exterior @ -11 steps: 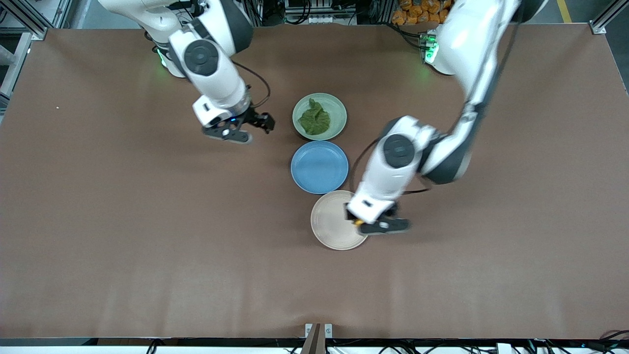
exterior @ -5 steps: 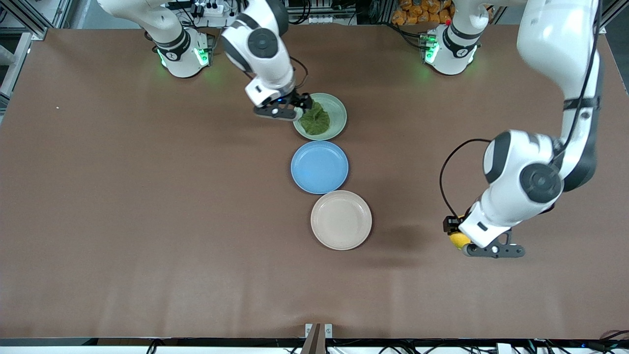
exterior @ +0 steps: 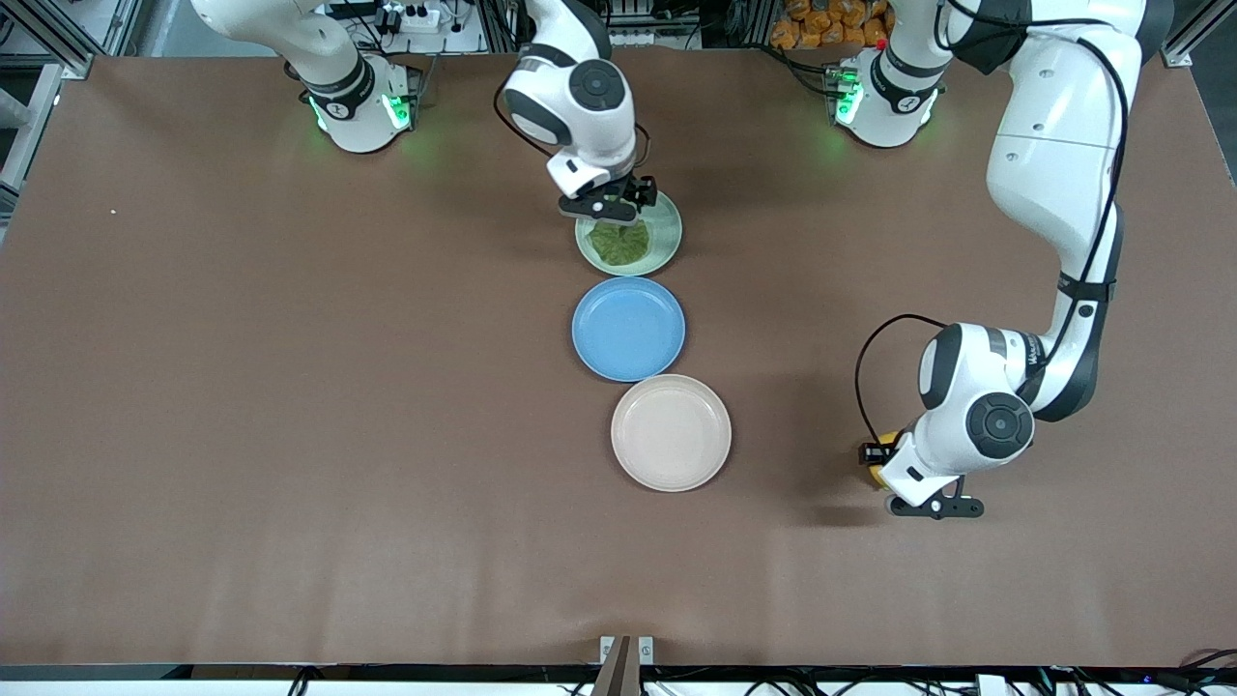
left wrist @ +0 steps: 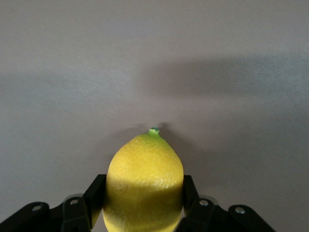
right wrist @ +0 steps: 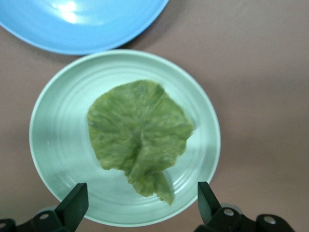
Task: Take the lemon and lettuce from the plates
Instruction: 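Place the lemon on the table while the right gripper lowers onto lettuce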
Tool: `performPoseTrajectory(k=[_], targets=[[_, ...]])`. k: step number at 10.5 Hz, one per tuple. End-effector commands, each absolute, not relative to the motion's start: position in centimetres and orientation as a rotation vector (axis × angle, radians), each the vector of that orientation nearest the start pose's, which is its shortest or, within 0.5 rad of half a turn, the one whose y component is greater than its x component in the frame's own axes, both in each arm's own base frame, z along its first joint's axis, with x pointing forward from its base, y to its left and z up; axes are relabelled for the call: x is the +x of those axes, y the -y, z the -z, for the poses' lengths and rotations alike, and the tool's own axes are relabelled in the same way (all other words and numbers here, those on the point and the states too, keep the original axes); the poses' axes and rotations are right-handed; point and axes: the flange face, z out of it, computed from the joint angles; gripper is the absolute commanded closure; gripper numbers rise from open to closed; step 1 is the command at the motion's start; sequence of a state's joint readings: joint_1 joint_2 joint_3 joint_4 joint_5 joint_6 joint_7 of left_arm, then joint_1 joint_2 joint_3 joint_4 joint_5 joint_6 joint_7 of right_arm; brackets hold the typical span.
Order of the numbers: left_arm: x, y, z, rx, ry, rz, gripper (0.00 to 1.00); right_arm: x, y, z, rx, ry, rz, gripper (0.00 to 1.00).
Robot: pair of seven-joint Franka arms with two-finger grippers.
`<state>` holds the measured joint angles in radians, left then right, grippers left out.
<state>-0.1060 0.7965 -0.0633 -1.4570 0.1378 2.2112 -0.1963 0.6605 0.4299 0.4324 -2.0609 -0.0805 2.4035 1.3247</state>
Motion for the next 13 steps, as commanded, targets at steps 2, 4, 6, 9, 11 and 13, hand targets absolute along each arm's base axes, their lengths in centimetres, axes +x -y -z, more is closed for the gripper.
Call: performPoseTrajectory(k=[2,4,6,9,11,13], targets=[[71.7,9.7,-22.7,-3.046,-0.070,0.004,0.00,28.8,-53.4,-20.7,-3.153,-0.353,-0.170,0.00],[72.6,7.9,-28.1,-3.037,-0.044,0.117,0.00,30.1,-53.1,-20.0,-3.158,-0.374,-0.155,0.00],[72.5,7.9,-34.2,-3.045,-0.024,0.203,0.00,30.8,-53.3,-18.9,-3.164,-0.377,-0.156,0.00],[70.4,8.2,-43.8,-3.098,0.036,0.236,0.00,30.7,-53.5,-18.7,-3.165,-0.370,-0.157,0.00],[68.5,7.6,-48.5,-3.107,0.067,0.206,0.00,29.7,-53.9,-18.6,-3.170,-0.360,-0.158,0.00],[66.3,6.9,-52.5,-3.093,0.078,0.172,0.00,28.8,-54.2,-17.9,-3.178,-0.378,-0.165,0.00]])
